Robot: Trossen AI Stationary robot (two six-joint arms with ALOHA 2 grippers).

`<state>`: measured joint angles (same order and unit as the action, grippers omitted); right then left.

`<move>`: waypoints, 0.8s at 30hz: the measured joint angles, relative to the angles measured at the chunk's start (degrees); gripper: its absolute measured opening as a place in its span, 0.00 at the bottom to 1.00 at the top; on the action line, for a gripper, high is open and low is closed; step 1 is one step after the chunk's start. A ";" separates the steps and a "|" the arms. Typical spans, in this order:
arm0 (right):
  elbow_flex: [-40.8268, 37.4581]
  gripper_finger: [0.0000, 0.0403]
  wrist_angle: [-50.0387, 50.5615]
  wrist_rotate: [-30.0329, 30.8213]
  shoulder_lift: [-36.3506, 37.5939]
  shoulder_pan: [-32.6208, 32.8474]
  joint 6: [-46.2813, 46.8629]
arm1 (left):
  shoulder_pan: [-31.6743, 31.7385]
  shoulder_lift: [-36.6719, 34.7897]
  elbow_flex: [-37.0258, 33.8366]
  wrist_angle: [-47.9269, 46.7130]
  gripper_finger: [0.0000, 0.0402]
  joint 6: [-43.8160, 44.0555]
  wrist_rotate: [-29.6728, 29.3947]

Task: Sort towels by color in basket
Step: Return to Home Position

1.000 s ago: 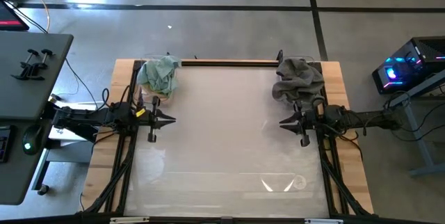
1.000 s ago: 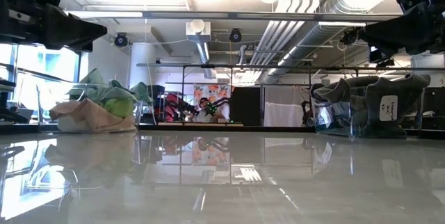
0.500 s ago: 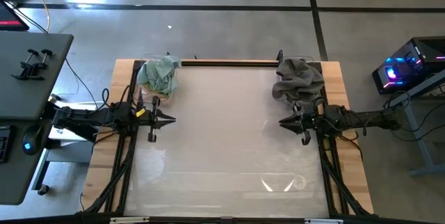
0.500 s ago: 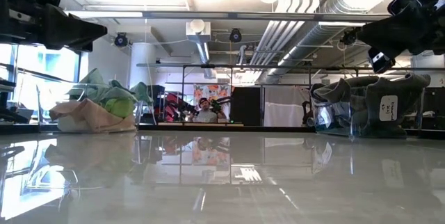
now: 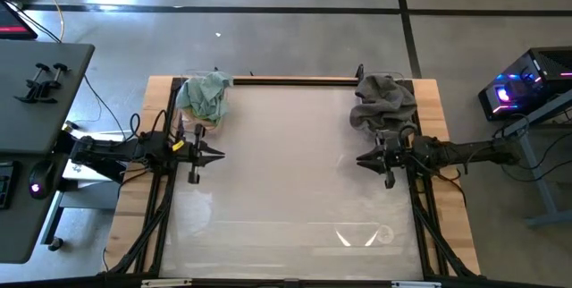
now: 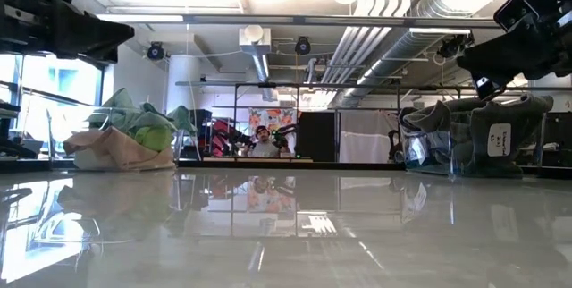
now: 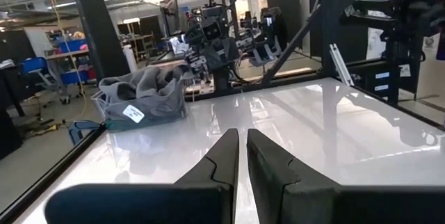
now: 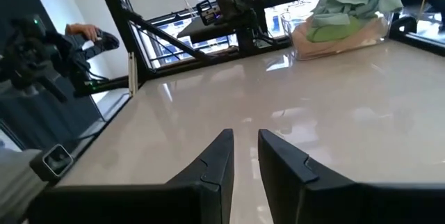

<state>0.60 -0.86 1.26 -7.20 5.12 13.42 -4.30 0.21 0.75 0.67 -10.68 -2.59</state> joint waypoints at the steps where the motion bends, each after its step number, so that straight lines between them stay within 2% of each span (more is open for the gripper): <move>1: 0.00 0.15 0.00 0.00 0.00 -0.01 0.64 | 0.17 0.00 0.00 -0.03 0.05 0.00 0.01; 24: -0.02 0.15 0.00 -0.22 0.07 0.01 1.59 | 2.93 0.00 -0.02 0.04 0.05 0.00 0.00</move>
<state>0.58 -0.86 1.04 -7.14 5.13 15.00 -1.37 0.21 0.73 0.71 -10.68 -2.59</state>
